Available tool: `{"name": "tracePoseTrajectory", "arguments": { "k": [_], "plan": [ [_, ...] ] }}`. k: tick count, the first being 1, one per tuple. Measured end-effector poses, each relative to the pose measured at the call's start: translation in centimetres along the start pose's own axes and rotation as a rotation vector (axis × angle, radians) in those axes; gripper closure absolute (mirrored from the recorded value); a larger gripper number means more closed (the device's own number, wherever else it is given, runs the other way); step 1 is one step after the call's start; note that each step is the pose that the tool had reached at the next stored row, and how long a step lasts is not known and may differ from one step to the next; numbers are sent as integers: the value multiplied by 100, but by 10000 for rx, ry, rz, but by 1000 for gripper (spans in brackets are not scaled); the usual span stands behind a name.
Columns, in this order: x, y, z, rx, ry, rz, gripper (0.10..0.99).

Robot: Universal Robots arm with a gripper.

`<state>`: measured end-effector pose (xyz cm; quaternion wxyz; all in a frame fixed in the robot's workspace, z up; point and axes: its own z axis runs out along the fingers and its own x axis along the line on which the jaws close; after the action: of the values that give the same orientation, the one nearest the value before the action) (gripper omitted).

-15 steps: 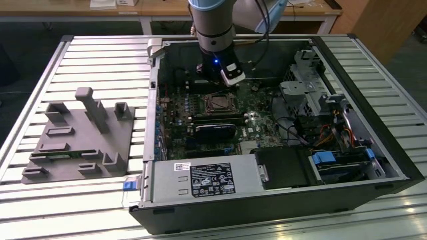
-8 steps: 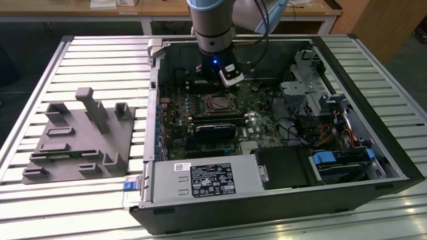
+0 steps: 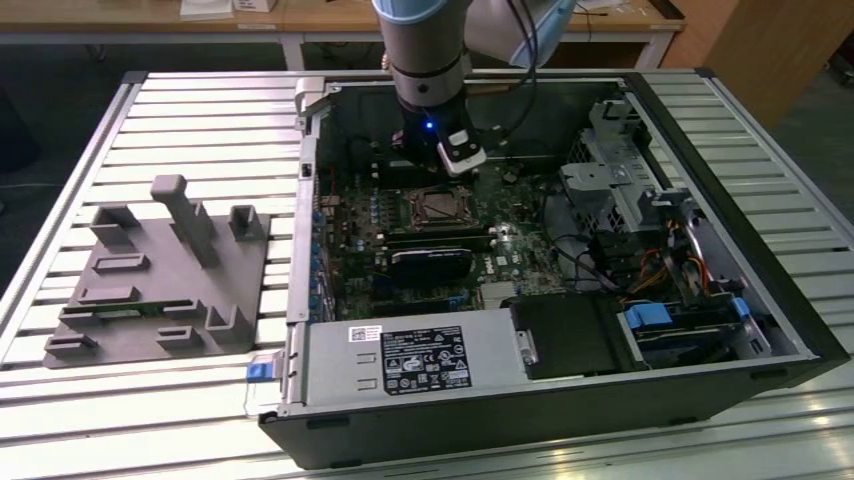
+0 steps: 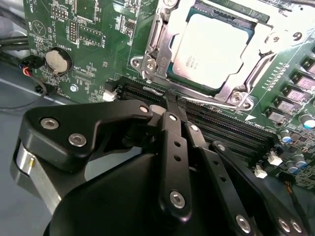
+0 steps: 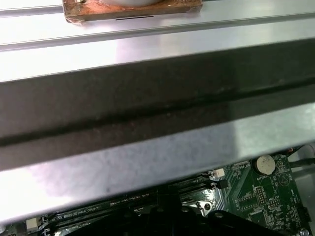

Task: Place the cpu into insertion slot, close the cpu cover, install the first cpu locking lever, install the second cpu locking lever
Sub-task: 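Install the first cpu locking lever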

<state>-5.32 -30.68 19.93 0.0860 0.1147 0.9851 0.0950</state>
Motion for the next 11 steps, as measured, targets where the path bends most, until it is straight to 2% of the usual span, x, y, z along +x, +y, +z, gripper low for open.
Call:
{"name": "tracePoseTrajectory", "arguments": {
  "k": [11],
  "plan": [
    [5,-8,35,94,-52,166,980]
  ]
}}
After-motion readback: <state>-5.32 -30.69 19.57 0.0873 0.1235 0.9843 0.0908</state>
